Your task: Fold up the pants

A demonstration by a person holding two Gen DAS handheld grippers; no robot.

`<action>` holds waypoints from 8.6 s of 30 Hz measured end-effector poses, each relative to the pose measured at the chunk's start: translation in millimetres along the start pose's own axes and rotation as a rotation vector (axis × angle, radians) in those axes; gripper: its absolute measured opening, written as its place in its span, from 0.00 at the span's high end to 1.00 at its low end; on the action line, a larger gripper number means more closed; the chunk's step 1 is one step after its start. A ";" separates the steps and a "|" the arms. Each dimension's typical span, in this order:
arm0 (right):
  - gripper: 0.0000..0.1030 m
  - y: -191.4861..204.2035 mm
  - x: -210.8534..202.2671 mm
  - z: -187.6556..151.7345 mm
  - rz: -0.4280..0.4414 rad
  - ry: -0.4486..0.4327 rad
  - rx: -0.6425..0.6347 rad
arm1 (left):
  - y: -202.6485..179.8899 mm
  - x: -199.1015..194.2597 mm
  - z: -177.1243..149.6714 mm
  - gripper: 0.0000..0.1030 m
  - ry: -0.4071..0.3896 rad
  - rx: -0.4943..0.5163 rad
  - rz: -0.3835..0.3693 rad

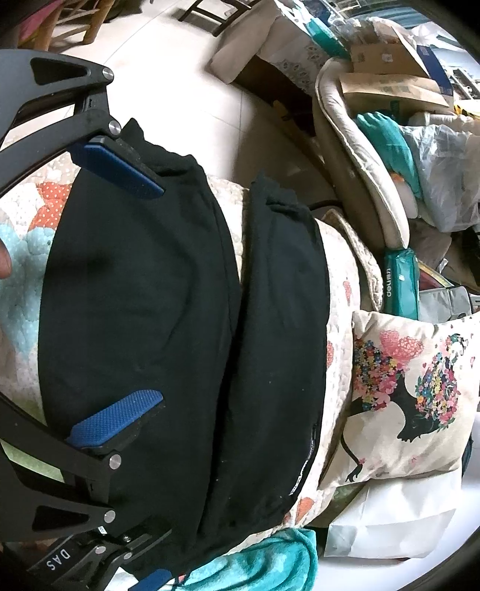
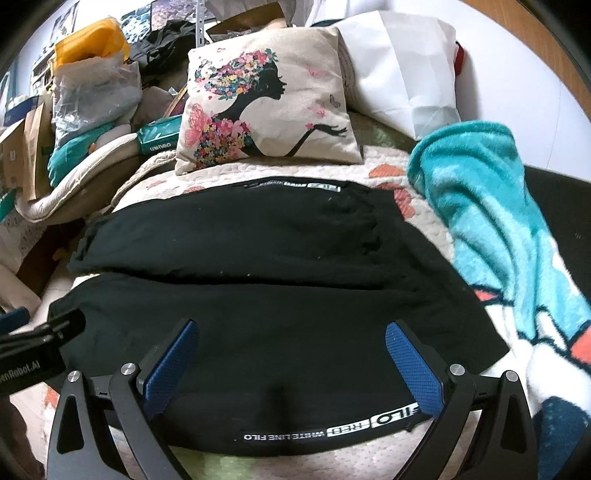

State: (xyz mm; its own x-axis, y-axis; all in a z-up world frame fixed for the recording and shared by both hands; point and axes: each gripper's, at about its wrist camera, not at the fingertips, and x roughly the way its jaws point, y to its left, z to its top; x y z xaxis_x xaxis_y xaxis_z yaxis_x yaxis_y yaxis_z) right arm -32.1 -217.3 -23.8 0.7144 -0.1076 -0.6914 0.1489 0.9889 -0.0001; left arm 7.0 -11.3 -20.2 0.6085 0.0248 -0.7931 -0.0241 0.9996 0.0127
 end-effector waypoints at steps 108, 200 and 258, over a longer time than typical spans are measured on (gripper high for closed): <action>0.00 -4.5 -16.9 -26.8 -0.037 0.026 -0.044 | -8.0 17.2 -16.5 0.00 0.069 0.010 -0.017; 0.37 21.2 244.2 175.2 0.565 0.398 -0.389 | 87.3 211.6 186.7 0.94 0.101 0.137 -0.369; 0.43 -26.8 -26.1 36.6 0.473 0.358 -0.286 | 187.8 -18.6 13.5 0.66 0.167 -0.325 -0.076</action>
State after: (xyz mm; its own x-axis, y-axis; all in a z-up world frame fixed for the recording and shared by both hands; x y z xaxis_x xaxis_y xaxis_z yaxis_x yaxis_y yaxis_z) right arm -29.6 -244.7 20.7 0.3791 0.3369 -0.8619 -0.3483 0.9148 0.2044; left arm 1.9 176.1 5.1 0.4812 -0.0787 -0.8731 -0.2503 0.9422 -0.2228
